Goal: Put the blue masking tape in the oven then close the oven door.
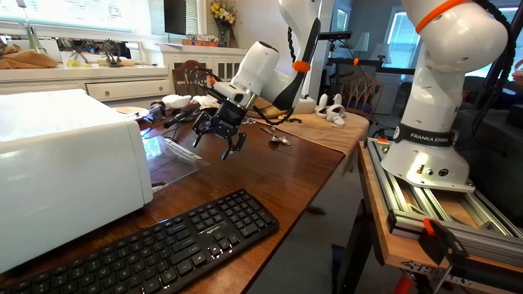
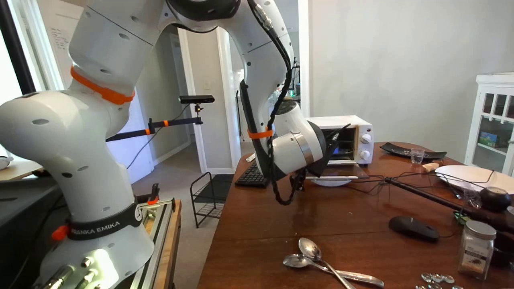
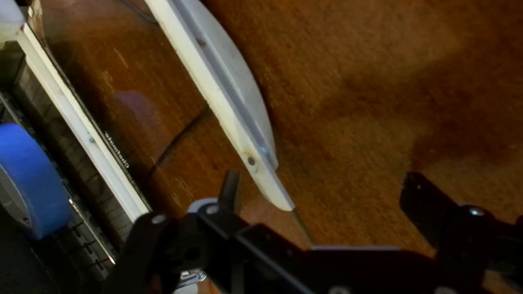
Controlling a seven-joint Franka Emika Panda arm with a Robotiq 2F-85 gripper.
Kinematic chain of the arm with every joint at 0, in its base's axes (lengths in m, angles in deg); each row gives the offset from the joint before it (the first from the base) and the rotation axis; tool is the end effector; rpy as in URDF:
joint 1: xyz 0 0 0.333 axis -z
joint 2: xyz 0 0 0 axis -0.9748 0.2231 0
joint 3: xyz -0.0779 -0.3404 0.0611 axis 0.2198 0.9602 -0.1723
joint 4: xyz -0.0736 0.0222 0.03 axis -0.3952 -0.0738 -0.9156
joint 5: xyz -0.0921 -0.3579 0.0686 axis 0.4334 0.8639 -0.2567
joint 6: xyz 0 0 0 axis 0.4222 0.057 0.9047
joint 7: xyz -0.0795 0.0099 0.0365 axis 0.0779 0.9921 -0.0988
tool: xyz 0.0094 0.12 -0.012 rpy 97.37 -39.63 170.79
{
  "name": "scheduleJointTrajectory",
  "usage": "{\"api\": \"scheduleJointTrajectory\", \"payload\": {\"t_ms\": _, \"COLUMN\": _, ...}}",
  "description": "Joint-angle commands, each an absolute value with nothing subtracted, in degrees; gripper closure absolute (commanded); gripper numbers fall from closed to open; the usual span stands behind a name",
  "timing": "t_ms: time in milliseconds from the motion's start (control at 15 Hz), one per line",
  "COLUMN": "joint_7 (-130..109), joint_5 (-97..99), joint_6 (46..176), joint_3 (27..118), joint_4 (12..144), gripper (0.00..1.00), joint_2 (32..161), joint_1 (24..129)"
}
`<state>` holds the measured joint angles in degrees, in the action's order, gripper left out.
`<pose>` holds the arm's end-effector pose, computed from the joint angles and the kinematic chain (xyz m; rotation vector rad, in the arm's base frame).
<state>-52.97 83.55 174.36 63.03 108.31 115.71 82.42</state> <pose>0.5300 0.1194 0.1928 1.3180 2.5370 0.7481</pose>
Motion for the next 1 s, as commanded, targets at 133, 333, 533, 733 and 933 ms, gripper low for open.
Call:
{"api": "scheduleJointTrajectory", "payload": {"t_ms": 133, "joint_7": -53.3, "joint_5": 86.0, "joint_6": 179.7, "joint_3": 64.1, "joint_4": 101.5, "gripper": 0.0, "joint_2": 122.0, "joint_1": 80.5}}
{"api": "scheduleJointTrajectory", "payload": {"t_ms": 333, "joint_7": -56.2, "joint_5": 84.8, "joint_6": 180.0, "joint_3": 62.7, "joint_4": 98.7, "gripper": 0.0, "joint_2": 123.5, "joint_1": 81.2}}
{"api": "scheduleJointTrajectory", "payload": {"t_ms": 533, "joint_7": -58.5, "joint_5": 84.5, "joint_6": 180.2, "joint_3": 62.1, "joint_4": 96.4, "gripper": 0.0, "joint_2": 124.2, "joint_1": 81.0}}
{"api": "scheduleJointTrajectory", "payload": {"t_ms": 733, "joint_7": -59.1, "joint_5": 84.5, "joint_6": 180.9, "joint_3": 61.3, "joint_4": 94.7, "gripper": 0.0, "joint_2": 125.3, "joint_1": 81.3}}
{"api": "scheduleJointTrajectory", "payload": {"t_ms": 933, "joint_7": -59.1, "joint_5": 84.9, "joint_6": 181.5, "joint_3": 60.9, "joint_4": 93.8, "gripper": 0.0, "joint_2": 126.4, "joint_1": 81.1}}
